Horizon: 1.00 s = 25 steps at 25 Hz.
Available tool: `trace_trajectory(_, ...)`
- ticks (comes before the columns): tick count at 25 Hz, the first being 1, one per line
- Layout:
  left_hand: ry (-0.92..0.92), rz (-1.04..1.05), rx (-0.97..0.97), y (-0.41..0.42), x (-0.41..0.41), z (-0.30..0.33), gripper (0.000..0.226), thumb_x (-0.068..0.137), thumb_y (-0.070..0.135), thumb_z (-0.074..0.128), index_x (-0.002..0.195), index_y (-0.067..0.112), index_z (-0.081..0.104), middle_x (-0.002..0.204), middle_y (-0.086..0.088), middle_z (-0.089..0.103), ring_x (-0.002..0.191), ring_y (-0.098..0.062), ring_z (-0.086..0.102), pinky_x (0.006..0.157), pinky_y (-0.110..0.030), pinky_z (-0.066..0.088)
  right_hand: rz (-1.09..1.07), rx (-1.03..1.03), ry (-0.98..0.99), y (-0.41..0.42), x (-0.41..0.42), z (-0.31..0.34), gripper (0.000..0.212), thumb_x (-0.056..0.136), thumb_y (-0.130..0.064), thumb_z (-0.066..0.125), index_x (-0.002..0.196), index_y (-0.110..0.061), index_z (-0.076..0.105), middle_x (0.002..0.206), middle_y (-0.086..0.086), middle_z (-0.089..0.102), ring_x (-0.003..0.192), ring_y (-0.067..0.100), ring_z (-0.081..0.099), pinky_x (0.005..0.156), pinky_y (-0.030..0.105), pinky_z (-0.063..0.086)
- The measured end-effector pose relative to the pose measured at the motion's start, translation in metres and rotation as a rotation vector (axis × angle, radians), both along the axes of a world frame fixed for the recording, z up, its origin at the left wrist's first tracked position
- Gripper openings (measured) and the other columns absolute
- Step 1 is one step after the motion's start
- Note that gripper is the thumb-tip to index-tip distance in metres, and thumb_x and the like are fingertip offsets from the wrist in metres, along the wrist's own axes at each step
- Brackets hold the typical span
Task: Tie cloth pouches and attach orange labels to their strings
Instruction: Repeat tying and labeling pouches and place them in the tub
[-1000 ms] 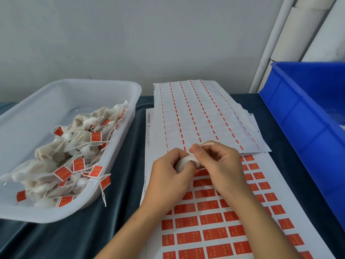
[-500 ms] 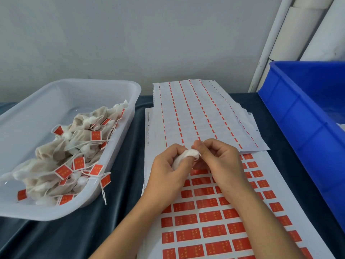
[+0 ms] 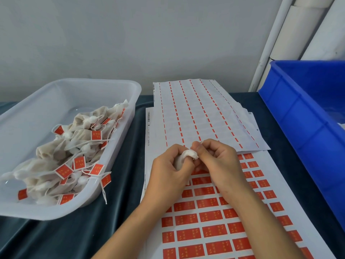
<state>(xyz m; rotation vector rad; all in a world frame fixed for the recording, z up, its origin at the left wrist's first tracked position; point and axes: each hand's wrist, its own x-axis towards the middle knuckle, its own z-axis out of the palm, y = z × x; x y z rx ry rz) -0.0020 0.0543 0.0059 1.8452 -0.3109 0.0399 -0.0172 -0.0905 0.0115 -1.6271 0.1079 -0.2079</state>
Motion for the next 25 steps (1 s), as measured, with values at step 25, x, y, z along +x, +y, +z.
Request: trace_trajectory(25, 0.179, 0.058, -0.147, 0.0061, 0.0077, 0.0026, 0.021, 0.102, 0.036, 0.063, 0.091, 0.022, 0.074, 0.082, 0.003, 0.078, 0.074, -0.017, 0.078, 0.062, -0.021, 0.061, -0.009, -0.297, -0.258, 0.005, -0.001, -0.0045, 0.017, 0.095, -0.039, 0.069, 0.111, -0.033, 0.069, 0.106, -0.018, 0.069, 0.102, 0.009, 0.067, 0.076, 0.02, 0.059)
